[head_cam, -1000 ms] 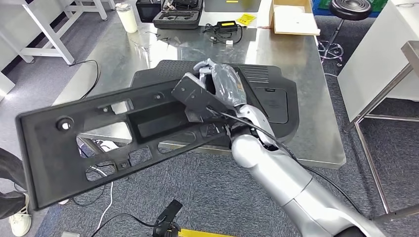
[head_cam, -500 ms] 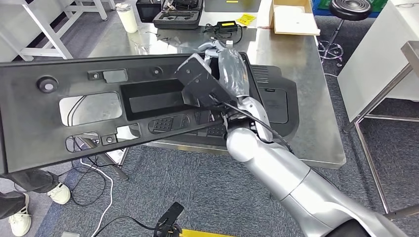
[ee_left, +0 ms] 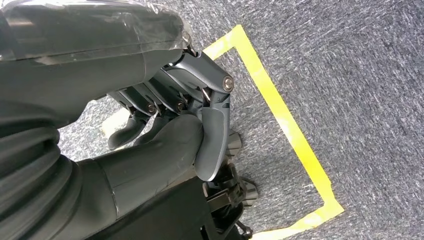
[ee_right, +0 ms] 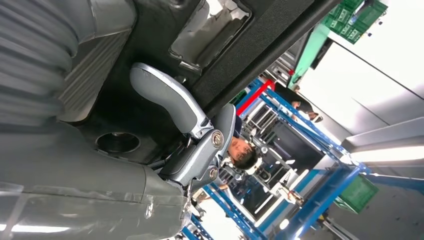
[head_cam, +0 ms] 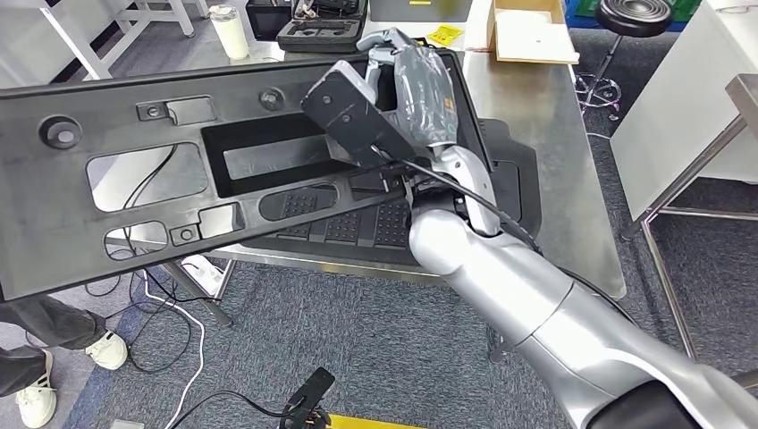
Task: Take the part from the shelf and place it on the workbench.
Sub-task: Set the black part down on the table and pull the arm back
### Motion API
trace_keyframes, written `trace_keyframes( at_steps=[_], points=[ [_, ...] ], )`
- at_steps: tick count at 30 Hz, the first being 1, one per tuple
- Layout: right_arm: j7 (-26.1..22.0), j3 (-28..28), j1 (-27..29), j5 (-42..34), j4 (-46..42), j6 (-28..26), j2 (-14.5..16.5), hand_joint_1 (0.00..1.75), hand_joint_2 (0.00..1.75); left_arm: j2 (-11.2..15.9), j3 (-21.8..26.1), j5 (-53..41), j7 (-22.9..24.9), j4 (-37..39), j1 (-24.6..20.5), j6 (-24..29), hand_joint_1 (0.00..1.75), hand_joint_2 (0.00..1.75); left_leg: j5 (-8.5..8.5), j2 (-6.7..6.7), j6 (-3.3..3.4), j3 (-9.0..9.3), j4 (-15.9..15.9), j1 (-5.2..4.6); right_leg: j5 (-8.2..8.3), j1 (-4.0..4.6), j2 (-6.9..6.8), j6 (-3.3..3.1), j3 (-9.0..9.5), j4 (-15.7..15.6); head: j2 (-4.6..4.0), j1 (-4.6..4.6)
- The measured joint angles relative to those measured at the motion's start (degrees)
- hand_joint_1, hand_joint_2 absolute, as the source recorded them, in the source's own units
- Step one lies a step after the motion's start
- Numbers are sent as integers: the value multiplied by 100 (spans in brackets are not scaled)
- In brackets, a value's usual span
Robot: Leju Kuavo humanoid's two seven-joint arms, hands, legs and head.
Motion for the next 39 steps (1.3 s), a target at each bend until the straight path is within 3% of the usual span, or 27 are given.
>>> trace_keyframes(
  at_steps=[7, 12, 16, 33, 39],
  points=[
    [-139, 9, -7, 63, 0, -55, 0, 175, 175, 1, 1, -65, -31, 2, 16, -53, 175, 175, 0, 0, 0, 0, 0, 0, 0, 0, 0, 0, 0, 0, 0, 0],
    [-307, 8, 44, 135, 0, -48, 0, 175, 175, 1, 27, -79, -101, 2, 38, -87, 175, 175, -12, 0, 34, -11, 40, -16, 26, -17, 5, 37, 9, -45, 0, -3],
    [-412, 4, 91, 196, 0, -50, 0, 175, 175, 1, 40, -103, -87, 4, 48, -61, 175, 175, 15, 10, -1, -4, -18, 25, 26, 25, 8, -32, 15, -34, 1, 2],
    [-655, -268, 260, 479, -3, -95, 0, 175, 175, 1, 42, -256, 109, 4, 57, -16, 175, 175, 17, 12, 3, -1, -13, 27, 47, 27, 6, -5, 36, -78, -1, 1],
    [-1301, -645, 642, 576, -296, -209, -16, 175, 175, 1, 55, -256, 69, 4, 80, 12, 175, 175, 17, 13, 1, 3, -13, 36, 47, 39, 6, -6, 35, -78, 1, 0]
  ],
)
